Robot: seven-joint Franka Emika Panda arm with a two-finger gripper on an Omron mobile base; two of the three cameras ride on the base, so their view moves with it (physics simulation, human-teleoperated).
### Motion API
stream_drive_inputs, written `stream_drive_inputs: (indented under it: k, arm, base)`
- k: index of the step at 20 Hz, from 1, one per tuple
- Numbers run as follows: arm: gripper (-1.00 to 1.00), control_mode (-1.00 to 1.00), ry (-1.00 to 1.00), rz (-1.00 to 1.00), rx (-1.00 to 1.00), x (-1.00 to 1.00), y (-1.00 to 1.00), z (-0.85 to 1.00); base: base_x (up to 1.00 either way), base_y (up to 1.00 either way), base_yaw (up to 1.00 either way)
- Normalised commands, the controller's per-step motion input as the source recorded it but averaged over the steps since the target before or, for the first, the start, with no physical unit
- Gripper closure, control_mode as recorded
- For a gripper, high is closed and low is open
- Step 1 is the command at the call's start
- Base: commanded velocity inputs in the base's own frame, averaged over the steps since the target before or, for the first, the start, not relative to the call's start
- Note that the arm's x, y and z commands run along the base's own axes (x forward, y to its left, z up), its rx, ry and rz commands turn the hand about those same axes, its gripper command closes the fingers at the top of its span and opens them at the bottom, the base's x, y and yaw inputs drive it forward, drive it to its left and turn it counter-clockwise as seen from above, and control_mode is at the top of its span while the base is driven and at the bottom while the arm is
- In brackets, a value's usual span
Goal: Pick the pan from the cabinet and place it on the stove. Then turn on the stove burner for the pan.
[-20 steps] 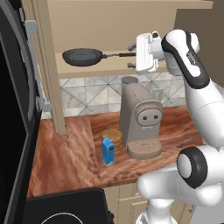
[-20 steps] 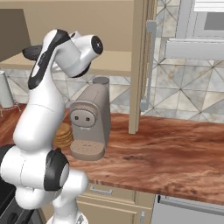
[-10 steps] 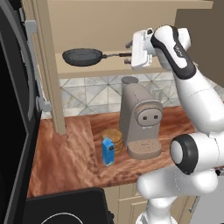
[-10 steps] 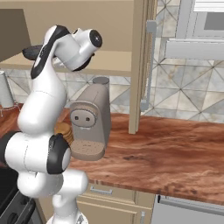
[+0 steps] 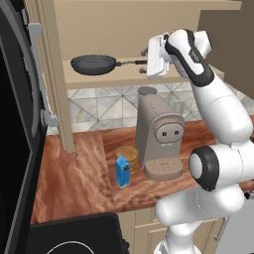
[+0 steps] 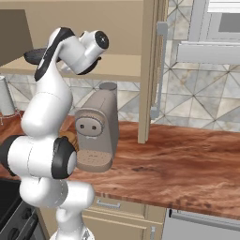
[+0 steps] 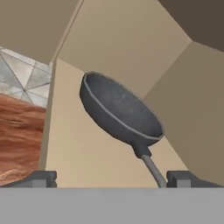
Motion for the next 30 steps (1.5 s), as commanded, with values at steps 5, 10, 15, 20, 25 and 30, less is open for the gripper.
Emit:
stream_drive_inputs:
  k: [5, 10, 15, 20, 25, 30]
  arm:
    - [-1.0, -1.0, 0.0, 0.0, -0.07, 0.03, 0.0, -0.15]
    - [-1.0, -1.0, 0.0, 0.0, -0.08, 0.14, 0.0, -0.12]
    - [-1.0, -1.0, 0.0, 0.0, -0.08, 0.25, 0.0, -0.13]
    - [-1.0, -1.0, 0.0, 0.0, -0.08, 0.33, 0.0, -0.19]
    - [-1.0, -1.0, 0.0, 0.0, -0.06, 0.39, 0.0, -0.21]
    - [-1.0, -1.0, 0.02, 0.0, -0.06, 0.36, 0.0, -0.31]
  base:
    - [0.0, 0.0, 0.0]
    - [0.0, 0.0, 0.0]
    - [0.0, 0.0, 0.0]
    - [0.0, 0.0, 0.0]
    - [0.0, 0.0, 0.0]
    - [0.0, 0.0, 0.0]
